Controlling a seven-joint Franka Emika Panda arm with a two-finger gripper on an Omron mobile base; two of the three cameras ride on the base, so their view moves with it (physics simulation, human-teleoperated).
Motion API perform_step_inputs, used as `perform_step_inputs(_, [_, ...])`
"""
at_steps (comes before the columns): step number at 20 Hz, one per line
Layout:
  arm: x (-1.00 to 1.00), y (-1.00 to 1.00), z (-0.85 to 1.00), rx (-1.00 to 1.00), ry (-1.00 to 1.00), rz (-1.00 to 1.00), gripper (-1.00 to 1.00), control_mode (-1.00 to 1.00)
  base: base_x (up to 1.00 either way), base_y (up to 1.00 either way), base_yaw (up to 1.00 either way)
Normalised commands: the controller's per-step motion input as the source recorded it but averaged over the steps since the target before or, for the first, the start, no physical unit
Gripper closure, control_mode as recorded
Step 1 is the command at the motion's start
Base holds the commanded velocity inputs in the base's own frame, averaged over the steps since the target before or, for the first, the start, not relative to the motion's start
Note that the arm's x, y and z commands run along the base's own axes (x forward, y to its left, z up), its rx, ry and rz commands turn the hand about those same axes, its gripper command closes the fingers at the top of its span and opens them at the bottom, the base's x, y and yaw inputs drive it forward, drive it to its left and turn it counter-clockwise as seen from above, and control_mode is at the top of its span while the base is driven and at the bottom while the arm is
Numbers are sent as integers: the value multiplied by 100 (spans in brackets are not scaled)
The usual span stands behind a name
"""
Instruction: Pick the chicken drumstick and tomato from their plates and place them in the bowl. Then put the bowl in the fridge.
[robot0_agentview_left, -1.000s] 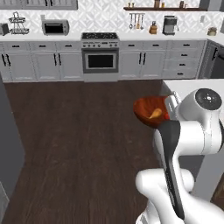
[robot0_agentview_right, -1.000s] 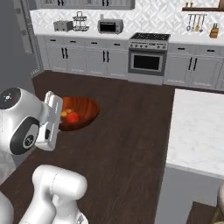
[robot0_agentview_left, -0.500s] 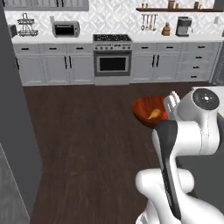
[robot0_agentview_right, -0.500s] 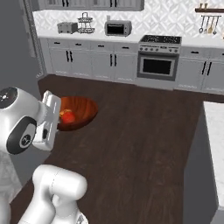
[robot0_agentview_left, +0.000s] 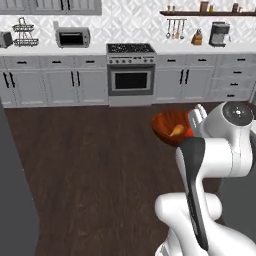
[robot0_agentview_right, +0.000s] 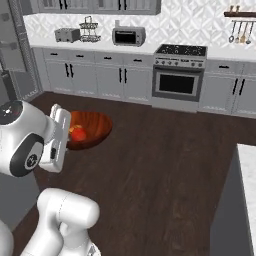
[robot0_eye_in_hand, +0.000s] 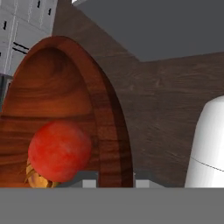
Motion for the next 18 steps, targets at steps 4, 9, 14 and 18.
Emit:
perform_step_inputs(4, [0, 0, 0, 0, 0, 0, 100, 100, 100, 11, 0])
perform_step_inputs(9, [0, 0, 0, 0, 0, 0, 100, 100, 100, 39, 0])
perform_step_inputs(14, [0, 0, 0, 0, 0, 0, 100, 100, 100, 53, 6])
perform_step_inputs(18, [0, 0, 0, 0, 0, 0, 100, 100, 100, 14, 26])
